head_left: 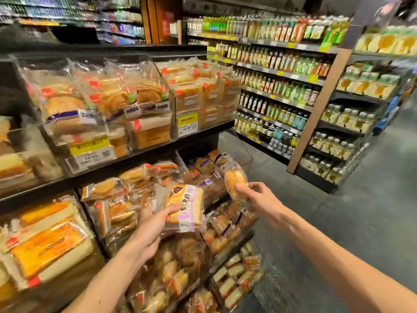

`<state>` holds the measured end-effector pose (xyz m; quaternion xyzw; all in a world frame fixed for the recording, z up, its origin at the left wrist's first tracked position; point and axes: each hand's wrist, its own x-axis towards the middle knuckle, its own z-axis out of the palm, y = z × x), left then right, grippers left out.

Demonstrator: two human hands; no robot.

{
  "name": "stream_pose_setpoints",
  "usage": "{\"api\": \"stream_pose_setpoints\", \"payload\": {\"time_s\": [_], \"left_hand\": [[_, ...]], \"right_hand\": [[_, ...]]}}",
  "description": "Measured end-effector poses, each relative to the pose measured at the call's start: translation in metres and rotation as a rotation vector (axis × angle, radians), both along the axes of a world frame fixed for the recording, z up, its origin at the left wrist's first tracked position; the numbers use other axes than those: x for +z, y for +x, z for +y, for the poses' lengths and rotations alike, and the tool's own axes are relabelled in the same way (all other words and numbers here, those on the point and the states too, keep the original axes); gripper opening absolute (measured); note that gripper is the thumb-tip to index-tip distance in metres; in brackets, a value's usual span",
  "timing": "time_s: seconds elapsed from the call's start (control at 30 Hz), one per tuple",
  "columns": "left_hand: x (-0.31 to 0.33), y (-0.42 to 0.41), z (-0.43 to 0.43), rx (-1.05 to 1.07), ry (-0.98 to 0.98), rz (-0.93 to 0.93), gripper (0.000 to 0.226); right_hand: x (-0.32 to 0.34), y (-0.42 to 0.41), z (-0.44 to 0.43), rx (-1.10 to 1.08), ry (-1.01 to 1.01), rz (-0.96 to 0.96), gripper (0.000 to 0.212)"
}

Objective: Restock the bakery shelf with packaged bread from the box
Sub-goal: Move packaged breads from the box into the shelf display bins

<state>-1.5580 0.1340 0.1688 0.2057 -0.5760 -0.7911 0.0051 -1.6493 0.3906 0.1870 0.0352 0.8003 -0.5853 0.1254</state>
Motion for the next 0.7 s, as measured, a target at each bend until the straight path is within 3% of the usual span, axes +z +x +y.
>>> {"api": "stream_pose_setpoints", "payload": {"time_s": [0.17, 0.3, 0.43, 0.5, 0.6, 0.63, 0.7], "left_hand": [[-0.002, -0.038, 0.006, 0.076, -0.01, 0.008, 0.045], [0.001, -0.065, 0.02, 0.224, -0.016, -0.025, 0.035], [0.006, -0.084, 0.034, 0.359, -0.025, -0.075, 0.036], [0.006, -0.089, 0.039, 0.432, -0.05, -0.089, 0.048], [0.01, -0.093, 0.045, 0.51, -0.124, -0.121, 0.095], [0.01, -0.093, 0.047, 0.52, -0.112, -0.121, 0.093], [0.01, -0.094, 0.053, 0.536, -0.063, -0.112, 0.067]], "right_hand": [[-0.007, -0.106, 0.009, 0.092, 0.28, 0.209, 0.067], [-0.026, -0.187, -0.011, 0.326, 0.617, 0.388, 0.077], [-0.045, -0.231, -0.055, 0.624, 0.838, 0.562, 0.073], [-0.056, -0.246, -0.08, 0.75, 0.917, 0.646, 0.071], [-0.071, -0.261, -0.11, 0.852, 0.962, 0.742, 0.067], [-0.075, -0.264, -0.118, 0.87, 0.977, 0.76, 0.067], [-0.081, -0.268, -0.129, 0.883, 0.984, 0.76, 0.068]]}}
